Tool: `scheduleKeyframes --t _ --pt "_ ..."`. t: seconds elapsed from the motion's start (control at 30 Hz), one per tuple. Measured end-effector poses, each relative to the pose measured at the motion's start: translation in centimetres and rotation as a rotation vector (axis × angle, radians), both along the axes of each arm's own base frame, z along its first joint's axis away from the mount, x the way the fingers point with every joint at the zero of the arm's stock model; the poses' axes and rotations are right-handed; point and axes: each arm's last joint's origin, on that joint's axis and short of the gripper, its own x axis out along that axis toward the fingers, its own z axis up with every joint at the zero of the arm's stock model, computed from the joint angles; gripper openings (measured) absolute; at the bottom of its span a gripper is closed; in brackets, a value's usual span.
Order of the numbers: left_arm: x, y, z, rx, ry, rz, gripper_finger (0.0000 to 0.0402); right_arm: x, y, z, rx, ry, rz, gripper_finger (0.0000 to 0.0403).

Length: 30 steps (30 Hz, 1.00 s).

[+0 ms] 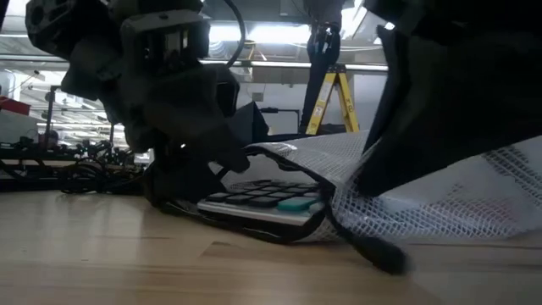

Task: Unpack backpack
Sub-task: Remove the gray calculator from the transparent zip bag

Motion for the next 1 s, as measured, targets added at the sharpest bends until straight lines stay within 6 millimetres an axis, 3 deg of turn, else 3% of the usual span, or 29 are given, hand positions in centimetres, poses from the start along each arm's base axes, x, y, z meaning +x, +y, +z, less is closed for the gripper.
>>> scheduleKeyframes --t 1.0 --pt "1.0 -1.3 2.1 -0.155 -0.158 -0.094 0.0249 0.0 -0.2 -1.2 0.01 -0.004 -0.002 0.0"
